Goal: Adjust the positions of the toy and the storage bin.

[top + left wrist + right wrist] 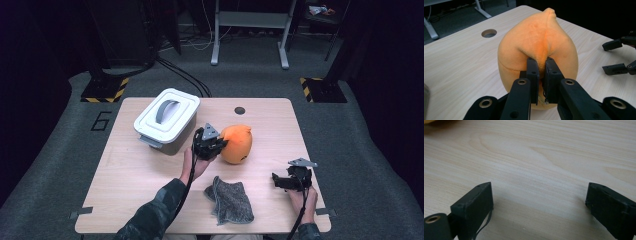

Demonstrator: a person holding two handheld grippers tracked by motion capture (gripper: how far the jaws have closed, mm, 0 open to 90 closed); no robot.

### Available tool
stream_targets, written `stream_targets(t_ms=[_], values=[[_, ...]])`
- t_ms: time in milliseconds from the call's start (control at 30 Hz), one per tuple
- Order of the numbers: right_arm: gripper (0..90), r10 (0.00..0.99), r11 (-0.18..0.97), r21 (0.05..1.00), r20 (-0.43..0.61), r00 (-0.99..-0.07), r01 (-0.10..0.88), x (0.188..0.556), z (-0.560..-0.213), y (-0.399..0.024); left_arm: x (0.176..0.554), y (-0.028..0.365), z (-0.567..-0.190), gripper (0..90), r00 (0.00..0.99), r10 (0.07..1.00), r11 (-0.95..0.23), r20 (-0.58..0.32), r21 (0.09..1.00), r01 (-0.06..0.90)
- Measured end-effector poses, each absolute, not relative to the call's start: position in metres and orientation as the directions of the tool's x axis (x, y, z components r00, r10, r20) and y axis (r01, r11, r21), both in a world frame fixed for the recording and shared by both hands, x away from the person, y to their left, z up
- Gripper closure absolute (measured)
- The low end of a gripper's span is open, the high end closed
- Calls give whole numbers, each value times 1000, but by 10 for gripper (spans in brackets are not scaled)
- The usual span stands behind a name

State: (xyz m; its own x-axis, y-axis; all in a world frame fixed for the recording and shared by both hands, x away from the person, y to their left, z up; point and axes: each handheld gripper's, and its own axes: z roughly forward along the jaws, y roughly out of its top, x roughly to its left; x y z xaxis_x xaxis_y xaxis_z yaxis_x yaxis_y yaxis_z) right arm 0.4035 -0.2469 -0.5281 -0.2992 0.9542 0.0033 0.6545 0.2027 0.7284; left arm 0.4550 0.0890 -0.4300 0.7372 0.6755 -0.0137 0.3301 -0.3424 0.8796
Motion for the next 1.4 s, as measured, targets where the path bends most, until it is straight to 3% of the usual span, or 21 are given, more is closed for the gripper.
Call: stream_targets(t_ms=[500,1400], values=[[63,942,231,729,-2,-336,644,405,-529,-249,431,119,-412,839,732,681,-338,-5,885,320],[69,943,232,732,-7,-334,640,404,-529,-248,383,183,-417,838,688,725,-307,-11,890,338]])
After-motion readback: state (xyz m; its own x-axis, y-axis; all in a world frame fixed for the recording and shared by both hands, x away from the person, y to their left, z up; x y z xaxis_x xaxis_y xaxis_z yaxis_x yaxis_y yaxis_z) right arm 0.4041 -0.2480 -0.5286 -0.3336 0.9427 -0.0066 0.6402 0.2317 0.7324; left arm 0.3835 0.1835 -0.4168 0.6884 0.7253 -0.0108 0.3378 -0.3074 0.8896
